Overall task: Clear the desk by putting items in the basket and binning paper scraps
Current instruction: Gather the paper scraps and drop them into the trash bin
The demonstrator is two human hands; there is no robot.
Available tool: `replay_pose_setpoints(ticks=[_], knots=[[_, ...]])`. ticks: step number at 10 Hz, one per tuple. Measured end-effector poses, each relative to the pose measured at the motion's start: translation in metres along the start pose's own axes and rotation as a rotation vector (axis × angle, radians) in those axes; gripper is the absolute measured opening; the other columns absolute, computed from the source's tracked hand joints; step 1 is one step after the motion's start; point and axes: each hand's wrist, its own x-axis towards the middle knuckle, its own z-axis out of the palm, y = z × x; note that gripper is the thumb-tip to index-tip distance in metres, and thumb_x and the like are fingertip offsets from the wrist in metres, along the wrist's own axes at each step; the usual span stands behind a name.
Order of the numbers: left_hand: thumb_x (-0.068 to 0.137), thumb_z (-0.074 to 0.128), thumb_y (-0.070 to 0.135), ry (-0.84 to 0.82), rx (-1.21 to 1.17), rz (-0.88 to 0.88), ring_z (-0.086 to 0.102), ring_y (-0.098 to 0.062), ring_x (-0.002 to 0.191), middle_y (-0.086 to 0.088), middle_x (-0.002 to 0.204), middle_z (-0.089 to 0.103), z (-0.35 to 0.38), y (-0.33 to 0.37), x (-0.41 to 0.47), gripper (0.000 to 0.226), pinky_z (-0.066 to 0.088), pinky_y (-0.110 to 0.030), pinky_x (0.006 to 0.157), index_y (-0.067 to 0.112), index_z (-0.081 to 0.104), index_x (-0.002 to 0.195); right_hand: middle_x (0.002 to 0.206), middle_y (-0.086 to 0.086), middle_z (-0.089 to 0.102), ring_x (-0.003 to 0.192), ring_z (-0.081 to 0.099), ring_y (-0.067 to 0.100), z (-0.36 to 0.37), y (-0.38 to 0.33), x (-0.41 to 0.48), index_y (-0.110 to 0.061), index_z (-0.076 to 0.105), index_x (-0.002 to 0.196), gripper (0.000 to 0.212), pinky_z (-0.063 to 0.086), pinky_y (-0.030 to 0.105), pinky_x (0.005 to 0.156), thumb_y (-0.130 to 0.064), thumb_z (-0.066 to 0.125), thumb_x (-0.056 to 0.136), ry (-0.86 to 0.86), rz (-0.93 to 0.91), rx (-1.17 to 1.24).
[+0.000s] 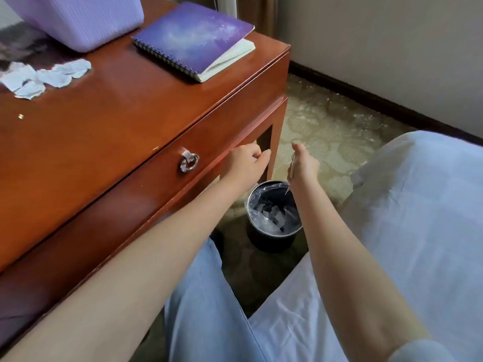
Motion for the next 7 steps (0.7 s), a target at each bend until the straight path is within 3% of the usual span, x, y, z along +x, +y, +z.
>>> replay_pose_setpoints(ticks=[1, 2, 3, 4, 5, 6, 7], knots=[[0.090, 0.051, 0.029, -0.082, 0.066, -0.124, 0.035, -0.017, 0.055, 0.003, 0.053, 0.037, 0.030, -0.022, 0.024, 0.044, 0.028, -0.027, 0.052, 0.018, 0.033, 0.051, 0.062, 0.002, 0.049, 0.054, 0.042, 0.017, -0.008, 0.023, 0.043, -0.013, 0.056, 0.076, 0.028, 0.037, 0.030, 0.060, -0.040, 0.062, 0.081, 0.055, 0.088, -0.090], [0.092, 0.049, 0.032, -0.165, 0.084, -0.250, 0.039, -0.016, 0.058, 0.001, 0.061, 0.045, 0.057, -0.045, 0.043, 0.041, 0.030, -0.027, 0.052, 0.017, 0.036, 0.056, 0.082, 0.003, 0.058, 0.058, 0.044, 0.014, -0.014, 0.047, 0.078, -0.012, 0.058, 0.103, 0.036, 0.041, 0.030, 0.062, -0.043, 0.061, 0.086, 0.060, 0.170, -0.108], [0.092, 0.047, 0.032, -0.232, 0.076, -0.349, 0.042, -0.017, 0.060, -0.003, 0.071, 0.052, 0.082, -0.064, 0.058, 0.040, 0.030, -0.028, 0.052, 0.016, 0.038, 0.057, 0.076, -0.003, 0.051, 0.061, 0.045, 0.009, -0.020, 0.072, 0.103, -0.002, 0.053, 0.128, 0.052, 0.042, 0.025, 0.060, -0.042, 0.051, 0.095, -0.028, 0.183, -0.106], [0.093, 0.044, 0.030, -0.340, 0.079, -0.452, 0.034, -0.016, 0.055, -0.001, 0.064, 0.041, 0.102, -0.077, 0.067, 0.030, 0.027, -0.028, 0.052, 0.012, 0.045, 0.068, 0.073, -0.004, 0.047, 0.061, 0.046, 0.009, -0.022, 0.090, 0.122, 0.001, 0.049, 0.133, 0.056, 0.042, 0.025, 0.060, -0.043, 0.042, 0.099, -0.021, 0.220, -0.120], [0.092, 0.044, 0.027, -0.387, 0.055, -0.523, 0.033, -0.016, 0.053, 0.000, 0.060, 0.036, 0.118, -0.087, 0.076, 0.026, 0.026, -0.026, 0.050, 0.009, 0.052, 0.075, 0.078, 0.000, 0.055, 0.070, 0.055, 0.017, -0.014, 0.097, 0.137, -0.003, 0.055, 0.126, 0.056, 0.047, 0.029, 0.067, -0.049, 0.047, 0.095, 0.071, 0.339, -0.080], [0.094, 0.044, 0.027, -0.404, 0.041, -0.559, 0.037, -0.016, 0.054, 0.000, 0.058, 0.041, 0.131, -0.095, 0.084, 0.035, 0.026, -0.026, 0.050, 0.013, 0.054, 0.064, 0.077, 0.000, 0.049, 0.073, 0.054, 0.017, -0.008, 0.108, 0.151, -0.002, 0.049, 0.132, 0.054, 0.046, 0.038, 0.091, -0.044, 0.042, 0.099, 0.087, 0.382, -0.040], [0.093, 0.043, 0.025, -0.395, 0.047, -0.589, 0.040, -0.017, 0.058, 0.000, 0.061, 0.043, 0.143, -0.102, 0.089, 0.033, 0.027, -0.027, 0.051, 0.014, 0.053, 0.063, 0.077, 0.003, 0.048, 0.078, 0.059, 0.021, -0.006, 0.129, 0.164, 0.001, 0.043, 0.137, 0.049, 0.044, 0.040, 0.098, -0.032, 0.029, 0.104, 0.040, 0.329, -0.044]])
